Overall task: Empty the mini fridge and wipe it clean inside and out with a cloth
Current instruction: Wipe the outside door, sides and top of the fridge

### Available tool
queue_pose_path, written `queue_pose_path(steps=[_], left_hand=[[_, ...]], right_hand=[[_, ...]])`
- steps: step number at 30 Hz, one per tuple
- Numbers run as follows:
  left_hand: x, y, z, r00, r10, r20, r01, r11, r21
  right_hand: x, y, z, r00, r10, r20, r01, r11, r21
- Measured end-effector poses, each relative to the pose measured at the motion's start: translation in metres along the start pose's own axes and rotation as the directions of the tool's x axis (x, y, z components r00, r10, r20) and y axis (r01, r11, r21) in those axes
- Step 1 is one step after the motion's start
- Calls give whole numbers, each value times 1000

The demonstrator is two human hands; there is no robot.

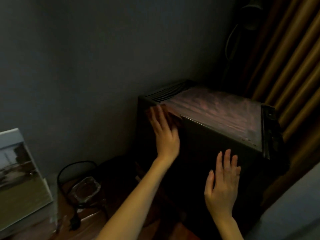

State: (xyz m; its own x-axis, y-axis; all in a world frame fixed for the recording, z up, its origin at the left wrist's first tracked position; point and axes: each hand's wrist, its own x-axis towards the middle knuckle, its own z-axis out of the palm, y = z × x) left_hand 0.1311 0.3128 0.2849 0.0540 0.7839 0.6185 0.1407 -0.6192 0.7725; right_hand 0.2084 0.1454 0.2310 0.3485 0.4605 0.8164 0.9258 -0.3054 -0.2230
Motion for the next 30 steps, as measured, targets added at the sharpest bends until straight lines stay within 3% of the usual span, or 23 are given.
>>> queue_pose_path(steps=[3, 6, 9, 11, 15, 19, 22, 24, 25, 30], left_hand=[[36, -32, -13, 934, -343, -102, 327, 934, -145], [30, -40, -18, 747, -664, 35, 650, 717, -253], [-6, -44, -29, 685, -621, 381, 728, 565, -388], [-14, -43, -53, 652, -533, 540, 758, 425, -495], [-6, -55, -97, 643, -465, 608, 766, 391, -511], [-13, -83, -125, 600, -502, 623, 782, 208, -587], [-24, -107, -132, 574, -603, 554, 797, 254, -548], [-43, -131, -131, 518, -675, 525, 839, 282, -465], [-54, -146, -130, 468, -710, 526, 862, 234, -450], [-101, -211, -115, 181, -801, 571, 821, -196, -536]], right_hand=[[3, -6, -1, 1000, -4, 23, 3, 1000, 31], [14, -27, 4, 970, -209, 128, 198, 976, 93], [39, -60, 28, 785, -531, 320, 520, 845, 125], [60, -83, 46, 678, -616, 401, 636, 765, 102], [86, -117, 83, 476, -695, 539, 797, 600, 69], [104, -126, 106, 415, -643, 644, 867, 493, -66], [103, -117, 110, 276, -729, 626, 949, 312, -55], [98, -122, 111, 279, -714, 642, 951, 300, -79], [96, -125, 113, 300, -690, 659, 946, 303, -113], [94, -154, 144, 330, -553, 765, 926, 346, -149]])
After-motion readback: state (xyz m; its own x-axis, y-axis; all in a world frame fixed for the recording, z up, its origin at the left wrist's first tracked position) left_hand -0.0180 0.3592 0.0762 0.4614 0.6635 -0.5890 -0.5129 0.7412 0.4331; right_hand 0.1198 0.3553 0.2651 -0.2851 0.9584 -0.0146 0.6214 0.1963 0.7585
